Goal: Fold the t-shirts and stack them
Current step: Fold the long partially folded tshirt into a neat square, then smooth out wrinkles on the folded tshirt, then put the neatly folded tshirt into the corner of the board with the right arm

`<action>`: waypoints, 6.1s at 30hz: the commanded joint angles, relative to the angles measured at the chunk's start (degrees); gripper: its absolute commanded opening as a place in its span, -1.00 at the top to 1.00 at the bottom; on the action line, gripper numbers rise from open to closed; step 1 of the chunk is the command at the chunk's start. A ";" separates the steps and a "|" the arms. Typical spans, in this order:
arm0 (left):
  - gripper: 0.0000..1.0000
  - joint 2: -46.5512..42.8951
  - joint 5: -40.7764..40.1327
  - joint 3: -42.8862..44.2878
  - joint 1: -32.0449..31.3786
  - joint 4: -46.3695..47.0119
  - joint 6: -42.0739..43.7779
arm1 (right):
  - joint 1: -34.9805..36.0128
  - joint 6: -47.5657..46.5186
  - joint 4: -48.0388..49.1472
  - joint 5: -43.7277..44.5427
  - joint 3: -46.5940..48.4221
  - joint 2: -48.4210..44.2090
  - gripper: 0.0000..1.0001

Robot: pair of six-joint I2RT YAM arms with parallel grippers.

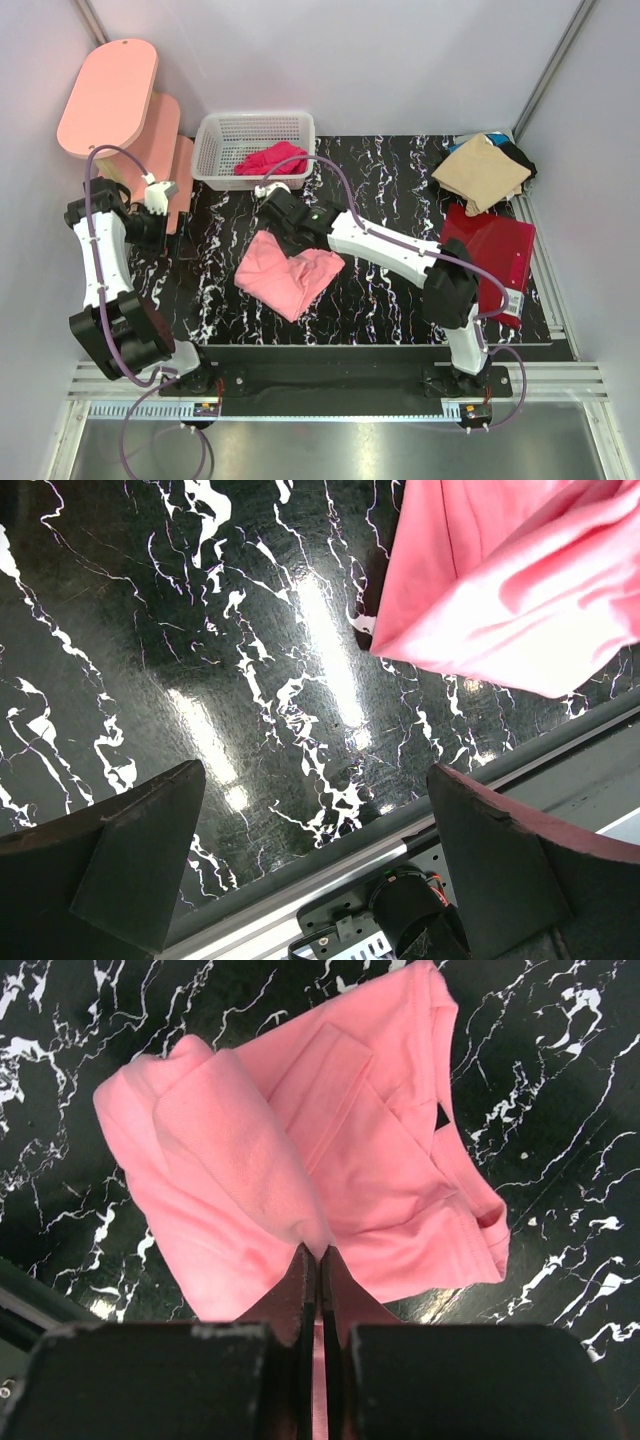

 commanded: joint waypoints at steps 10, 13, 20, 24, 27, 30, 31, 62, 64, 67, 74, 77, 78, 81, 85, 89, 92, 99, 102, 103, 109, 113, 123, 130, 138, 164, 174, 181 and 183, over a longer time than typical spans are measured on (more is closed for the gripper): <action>-0.98 -1.17 0.90 0.74 -0.57 -0.30 0.69 | -4.64 0.69 6.01 -1.39 -5.76 5.91 1.00; -0.98 -1.17 0.72 0.56 -0.57 -0.39 1.05 | -5.87 1.30 6.89 -2.01 -7.26 6.97 1.00; -0.98 -1.35 0.90 0.04 -0.75 -0.92 1.66 | -8.07 0.95 8.13 -1.57 -8.41 8.29 1.00; -0.98 -1.52 0.89 -0.32 -1.53 -1.36 2.10 | -8.60 0.08 8.12 -0.78 -7.80 8.02 0.98; -0.97 -2.48 0.81 -1.02 -4.52 -2.15 2.27 | -8.95 -1.59 7.86 0.62 -7.53 9.08 0.40; -0.98 -4.32 -1.03 -2.59 -11.01 -2.50 1.67 | -9.56 -2.04 7.60 4.04 -7.88 8.47 -0.33; -0.98 -4.77 -1.91 -3.04 -13.12 -2.15 1.23 | -9.83 -1.95 7.51 5.01 -7.97 8.03 -0.49; -0.98 11.56 -8.77 -5.77 -60.24 19.21 -10.83 | -30.49 28.11 26.05 -67.75 -5.86 10.92 -0.57; -0.97 12.80 -10.35 -5.50 -60.77 19.82 -9.95 | -30.49 28.37 26.58 -68.10 -5.95 12.06 -0.57; -0.98 15.79 -11.58 -4.63 -60.78 20.44 -8.54 | -29.96 28.64 27.72 -68.63 -5.95 13.99 -0.57; -0.98 22.56 -11.32 -4.27 -60.87 21.32 -7.31 | -29.78 28.99 27.64 -69.34 -4.45 21.38 -0.56; -0.98 22.82 -12.38 -6.11 -60.87 21.32 -5.99 | -29.78 28.11 27.46 -68.73 -5.51 23.05 -0.55; -0.98 22.91 -12.55 -6.73 -60.87 21.32 -5.64 | -29.78 27.76 27.37 -68.63 -5.86 23.40 -0.55; -0.98 22.39 -12.73 -9.01 -60.87 21.23 -4.85 | -30.13 26.36 26.23 -66.61 -7.27 24.63 -0.54; -0.98 19.06 -14.92 -14.97 -60.78 21.23 -3.26 | -30.92 24.34 25.79 -64.07 -11.13 23.50 -0.53; -0.98 15.72 -18.43 -19.30 -59.73 21.23 -0.98 | -31.19 22.84 25.44 -61.52 -17.09 19.64 -0.52; -0.98 13.69 -20.55 -19.83 -57.36 20.79 0.07 | -31.28 21.96 25.44 -59.32 -20.61 16.38 -0.52; -0.98 11.23 -16.87 -13.43 -56.21 15.09 -1.06 | -31.28 20.73 25.27 -58.88 -21.51 12.16 -0.61; -0.98 8.95 -15.28 -8.59 -56.21 11.22 -1.50 | -31.63 19.06 23.69 -57.13 -20.54 8.30 -0.67; -0.98 7.46 -14.84 -6.84 -56.21 10.52 -1.59 | -31.98 18.01 22.64 -55.73 -20.28 6.55 -0.69; -0.98 6.48 -12.12 -3.39 -56.21 8.13 -2.73 | -36.54 13.44 21.49 -50.97 -22.99 5.74 -0.66; -0.98 7.79 -12.55 -4.97 -55.86 10.41 -2.82 | -37.08 11.85 21.40 -50.35 -23.79 8.63 -0.64; -0.98 15.60 -16.50 -9.98 -45.67 19.55 -2.56 | -33.57 11.94 22.89 -53.60 -25.12 12.24 -0.60; -0.98 19.48 -15.37 -9.28 -45.13 21.58 -3.87 | -28.91 12.46 22.80 -53.78 -26.34 11.89 -0.60; -0.98 20.63 -15.19 -9.01 -46.45 21.93 -4.23 | -24.25 14.65 26.05 -54.65 -29.24 14.70 -0.53; -0.98 2.63 -14.66 -3.76 -35.58 12.01 -2.47 | -35.75 23.89 33.70 -62.48 -22.22 5.50 1.00; -0.98 -6.79 -15.46 -6.90 -25.55 8.49 2.27 | -51.83 29.51 33.35 -66.26 -4.03 5.21 1.00; -0.98 -6.36 -13.34 -8.84 -22.72 8.22 2.71 | -58.17 32.59 32.91 -67.05 6.96 12.32 1.00; -0.98 -6.27 -13.34 -8.76 -22.46 8.14 2.98 | -60.95 33.47 32.82 -67.05 9.77 13.64 1.00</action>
